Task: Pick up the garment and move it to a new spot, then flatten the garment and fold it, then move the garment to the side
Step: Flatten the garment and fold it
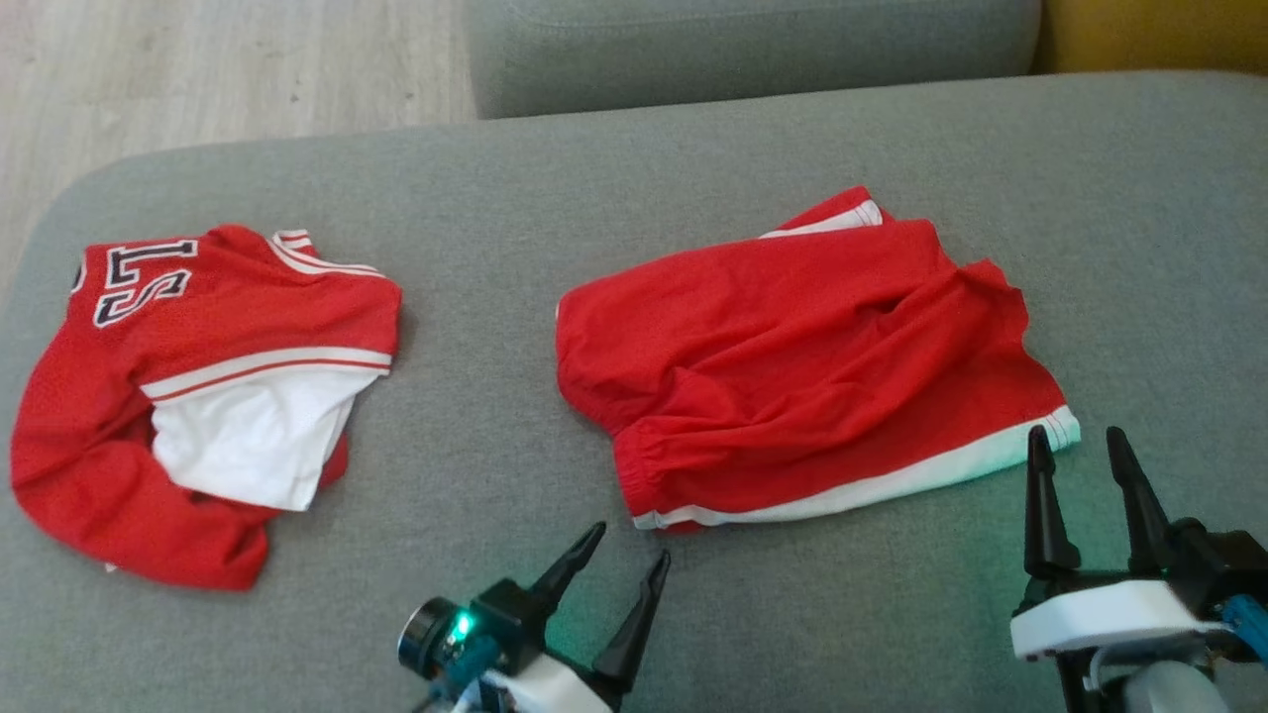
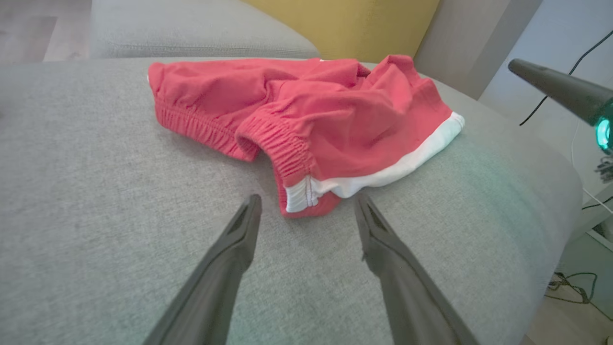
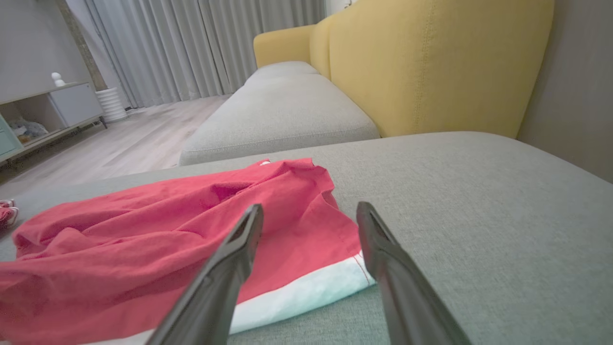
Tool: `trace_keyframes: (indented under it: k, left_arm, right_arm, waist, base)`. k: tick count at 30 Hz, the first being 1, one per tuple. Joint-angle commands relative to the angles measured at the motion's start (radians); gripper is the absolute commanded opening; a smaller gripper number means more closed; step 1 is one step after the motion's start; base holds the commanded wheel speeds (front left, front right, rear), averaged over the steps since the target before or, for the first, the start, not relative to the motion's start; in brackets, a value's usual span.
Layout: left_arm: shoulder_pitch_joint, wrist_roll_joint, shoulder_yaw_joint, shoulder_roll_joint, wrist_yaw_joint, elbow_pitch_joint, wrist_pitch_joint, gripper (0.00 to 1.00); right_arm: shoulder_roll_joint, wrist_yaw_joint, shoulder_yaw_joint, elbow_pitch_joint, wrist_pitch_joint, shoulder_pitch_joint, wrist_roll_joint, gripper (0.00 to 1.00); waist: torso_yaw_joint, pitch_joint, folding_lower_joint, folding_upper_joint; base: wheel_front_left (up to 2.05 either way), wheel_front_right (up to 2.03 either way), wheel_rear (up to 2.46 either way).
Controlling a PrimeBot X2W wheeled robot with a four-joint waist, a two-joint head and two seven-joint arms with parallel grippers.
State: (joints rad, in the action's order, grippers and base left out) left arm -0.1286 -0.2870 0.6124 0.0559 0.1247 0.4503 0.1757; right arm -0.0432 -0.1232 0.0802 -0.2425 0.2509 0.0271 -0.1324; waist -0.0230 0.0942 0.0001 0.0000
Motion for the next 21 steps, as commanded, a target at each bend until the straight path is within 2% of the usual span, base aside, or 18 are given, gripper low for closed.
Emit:
trace_keyframes:
  k: [1, 6, 18, 19, 20, 21]
  left_arm:
    - [-0.059, -0.034, -0.018, 0.004, 0.005, -0.002, -0.005, 1.00]
    - [-0.107, -0.072, -0.005, 0.003, 0.006, 0.049, -0.014, 1.00]
    - [-0.190, -0.177, 0.098, 0.025, 0.006, 0.104, 0.027, 1.00]
    - [-0.194, -0.182, 0.105, 0.026, 0.006, 0.107, 0.029, 0.53]
    - [-0.199, -0.185, 0.111, 0.029, 0.006, 0.109, 0.032, 0.00]
    - [-0.205, -0.182, 0.118, 0.033, 0.006, 0.110, 0.036, 0.00]
  right_arm:
    - [-0.007, -0.008, -0.024, 0.033, 0.011, -0.051, -0.002, 1.00]
    - [-0.007, -0.008, -0.032, 0.034, 0.011, -0.060, -0.002, 1.00]
    - [-0.007, -0.008, -0.026, 0.014, 0.011, -0.076, -0.003, 1.00]
    - [-0.007, -0.008, -0.026, 0.014, 0.011, -0.077, -0.003, 1.00]
    - [-0.007, -0.008, -0.025, 0.013, 0.011, -0.077, -0.003, 1.00]
    - [-0.007, -0.008, -0.025, 0.011, 0.011, -0.077, -0.003, 1.00]
  waist:
    - [-0.014, 0.016, -0.0001, 0.0000]
    - [-0.033, 0.035, -0.0001, 0.0000]
    - [-0.061, 0.057, -0.0001, 0.0000]
    - [-0.062, 0.057, -0.0001, 0.0000]
    - [-0.063, 0.057, -0.0001, 0.0000]
    - [-0.063, 0.056, -0.0001, 0.0000]
  base:
    - [0.00, 0.00, 0.00]
    - [0.00, 0.00, 0.00]
    - [0.00, 0.00, 0.00]
    - [0.00, 0.00, 0.00]
    - [0.00, 0.00, 0.00]
    - [0.00, 0.00, 0.00]
